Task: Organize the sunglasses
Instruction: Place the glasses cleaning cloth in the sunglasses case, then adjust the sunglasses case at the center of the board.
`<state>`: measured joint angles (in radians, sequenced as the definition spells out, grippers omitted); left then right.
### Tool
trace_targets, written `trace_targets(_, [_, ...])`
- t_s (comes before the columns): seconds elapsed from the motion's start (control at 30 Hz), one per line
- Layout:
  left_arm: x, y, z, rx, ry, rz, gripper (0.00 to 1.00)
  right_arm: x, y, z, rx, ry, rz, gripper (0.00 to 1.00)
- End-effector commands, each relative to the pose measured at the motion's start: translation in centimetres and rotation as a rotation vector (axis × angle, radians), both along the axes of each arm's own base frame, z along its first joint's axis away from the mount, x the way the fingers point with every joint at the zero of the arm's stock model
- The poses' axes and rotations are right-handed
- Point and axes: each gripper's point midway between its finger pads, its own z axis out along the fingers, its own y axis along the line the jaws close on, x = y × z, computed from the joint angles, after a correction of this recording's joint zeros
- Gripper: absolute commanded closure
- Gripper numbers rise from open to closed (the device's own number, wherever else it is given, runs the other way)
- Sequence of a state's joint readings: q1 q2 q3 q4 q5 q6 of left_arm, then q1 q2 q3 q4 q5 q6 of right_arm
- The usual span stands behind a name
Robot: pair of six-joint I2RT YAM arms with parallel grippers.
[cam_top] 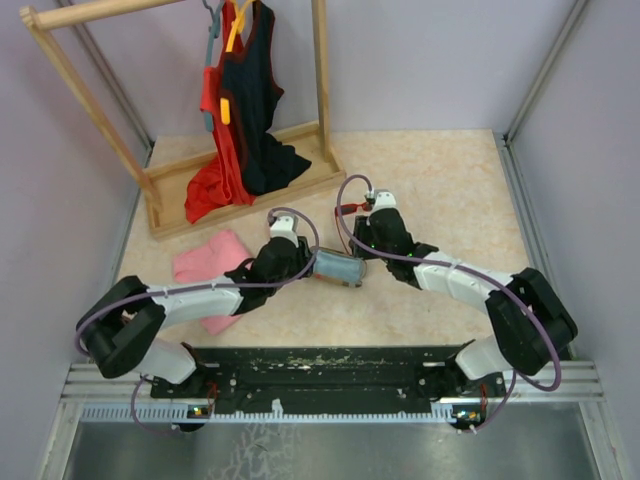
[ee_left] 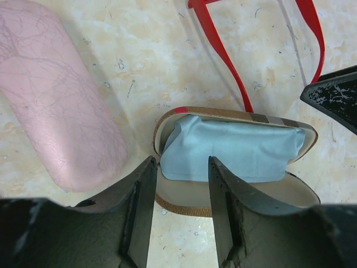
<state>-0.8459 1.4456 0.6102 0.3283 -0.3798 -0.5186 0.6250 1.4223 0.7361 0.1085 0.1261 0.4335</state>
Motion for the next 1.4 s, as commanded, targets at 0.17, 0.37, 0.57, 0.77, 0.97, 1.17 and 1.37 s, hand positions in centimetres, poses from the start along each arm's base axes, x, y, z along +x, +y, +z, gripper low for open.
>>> trace_targets(0.17, [-0.4, 1.2, 2.5, 0.003, -0.05, -0.007, 0.5, 0.3, -1.6, 1.0, -0.112, -0.009, 0.001, 0.65])
trace_targets(0.37, [-0.7, 3.0, 4.4, 0.03, -0.085, 0.031, 0.48, 0.7, -2.2, -0.4, -0.183, 0.034, -0.012, 0.66])
trace_targets(0.57, [-1.7, 4.8, 4.5, 0.047, -0.079, 0.059, 0.48, 0.6, -2.6, -1.4, -0.232, 0.069, -0.011, 0.66])
trace_targets(0.77, [-2.4, 5.9, 4.6, 0.042, -0.075, 0.081, 0.47, -0.3, -2.9, -1.6, -0.226, 0.086, 0.0, 0.67])
trace_targets(0.97, [-2.8, 6.4, 4.9, 0.036, -0.075, 0.09, 0.47, -1.7, -3.0, -1.6, -0.193, 0.1, 0.02, 0.67])
trace_targets(1.17, [-3.0, 6.8, 5.0, 0.035, -0.077, 0.097, 0.47, -3.2, -2.8, -1.9, -0.155, 0.126, 0.05, 0.67])
trace_targets(1.37, [-3.1, 6.9, 5.0, 0.03, -0.075, 0.101, 0.47, -4.3, -2.7, -2.0, -0.131, 0.145, 0.069, 0.67])
